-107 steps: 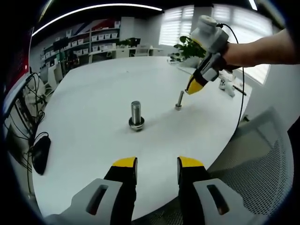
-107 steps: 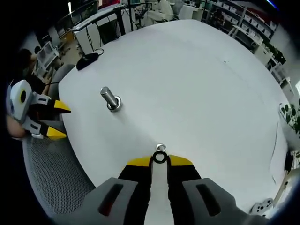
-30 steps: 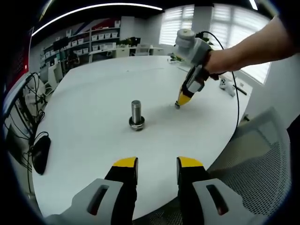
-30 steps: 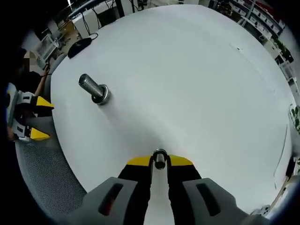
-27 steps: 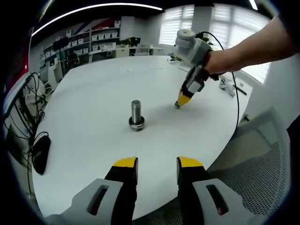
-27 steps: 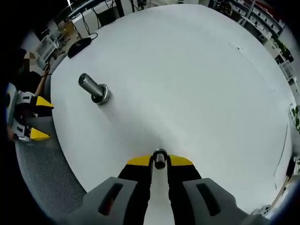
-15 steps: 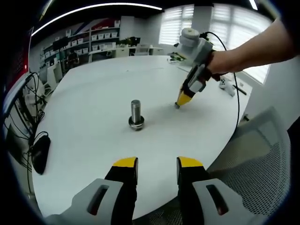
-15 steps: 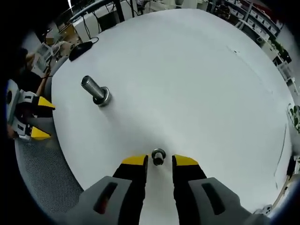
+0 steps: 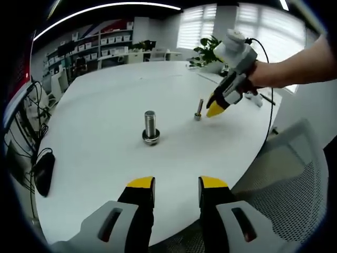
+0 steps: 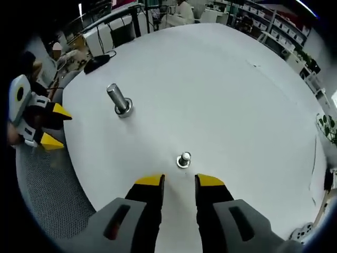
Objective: Place the washer onto the threaded stud by aligning its center hole with the stud, sliding it down to the base, and recovering from edge contact or off-axis alignment until the washer reaches the visible bottom stop.
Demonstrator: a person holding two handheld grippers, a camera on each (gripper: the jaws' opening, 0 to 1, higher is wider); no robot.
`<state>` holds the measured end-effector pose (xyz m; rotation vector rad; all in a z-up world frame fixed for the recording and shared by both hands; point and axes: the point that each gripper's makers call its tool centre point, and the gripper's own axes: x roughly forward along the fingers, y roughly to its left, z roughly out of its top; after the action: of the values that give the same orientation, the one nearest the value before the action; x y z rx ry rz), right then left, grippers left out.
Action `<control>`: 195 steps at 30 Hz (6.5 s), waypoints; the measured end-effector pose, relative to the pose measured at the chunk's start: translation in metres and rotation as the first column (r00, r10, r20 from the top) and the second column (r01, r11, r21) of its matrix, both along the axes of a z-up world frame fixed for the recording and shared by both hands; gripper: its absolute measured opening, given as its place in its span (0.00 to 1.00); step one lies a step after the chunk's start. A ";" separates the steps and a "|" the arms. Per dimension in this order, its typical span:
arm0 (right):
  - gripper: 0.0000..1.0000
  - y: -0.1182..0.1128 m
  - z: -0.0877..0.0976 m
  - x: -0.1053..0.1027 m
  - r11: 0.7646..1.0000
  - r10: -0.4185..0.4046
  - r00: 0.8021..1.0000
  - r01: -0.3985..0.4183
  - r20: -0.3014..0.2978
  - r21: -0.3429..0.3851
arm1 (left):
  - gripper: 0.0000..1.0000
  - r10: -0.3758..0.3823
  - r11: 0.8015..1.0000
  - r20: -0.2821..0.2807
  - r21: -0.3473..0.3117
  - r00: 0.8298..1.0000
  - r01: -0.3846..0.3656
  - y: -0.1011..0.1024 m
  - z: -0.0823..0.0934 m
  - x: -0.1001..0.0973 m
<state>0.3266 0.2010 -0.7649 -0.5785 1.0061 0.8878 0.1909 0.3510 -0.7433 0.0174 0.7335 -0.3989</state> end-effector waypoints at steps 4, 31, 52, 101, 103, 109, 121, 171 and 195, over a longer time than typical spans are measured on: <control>0.27 -0.010 0.004 -0.007 0.999 -0.018 0.999 0.016 0.039 0.039 | 0.31 -0.001 1.000 -0.003 0.000 1.000 0.001 0.000 0.000 0.000; 0.41 -0.043 0.036 -0.043 0.930 -0.196 0.971 0.140 0.137 0.341 | 0.33 -0.013 1.000 -0.024 -0.014 1.000 0.012 -0.003 -0.003 -0.005; 0.41 -0.074 0.043 -0.063 0.926 -0.221 0.959 0.149 0.178 0.346 | 0.33 -0.012 1.000 -0.024 -0.009 1.000 0.011 -0.003 -0.002 -0.004; 0.42 -0.084 0.018 -0.066 0.936 -0.223 0.961 0.165 0.161 0.312 | 0.30 -0.005 1.000 -0.028 0.004 1.000 0.005 -0.004 -0.005 -0.002; 0.42 -0.084 0.017 -0.067 0.936 -0.221 0.962 0.164 0.158 0.310 | 0.30 -0.005 1.000 -0.028 0.004 1.000 0.005 -0.003 -0.005 -0.002; 0.42 -0.085 0.017 -0.067 0.937 -0.223 0.962 0.167 0.156 0.308 | 0.30 -0.002 1.000 -0.027 0.004 1.000 0.002 -0.003 -0.005 -0.002; 0.42 -0.086 0.016 -0.068 0.939 -0.220 0.963 0.165 0.158 0.300 | 0.30 -0.004 1.000 -0.028 0.004 1.000 0.004 -0.004 -0.005 -0.002; 0.42 -0.088 0.015 -0.065 0.941 -0.224 0.960 0.169 0.166 0.294 | 0.30 0.002 1.000 -0.021 0.008 1.000 -0.002 -0.003 -0.005 -0.001; 0.42 -0.087 0.015 -0.065 0.941 -0.227 0.959 0.171 0.168 0.293 | 0.30 0.003 1.000 -0.019 0.010 1.000 -0.003 -0.002 -0.005 -0.001</control>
<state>0.2614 0.1136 -0.7497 -0.3137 0.7281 0.7556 0.1898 0.3486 -0.7478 0.0216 0.7541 -0.3928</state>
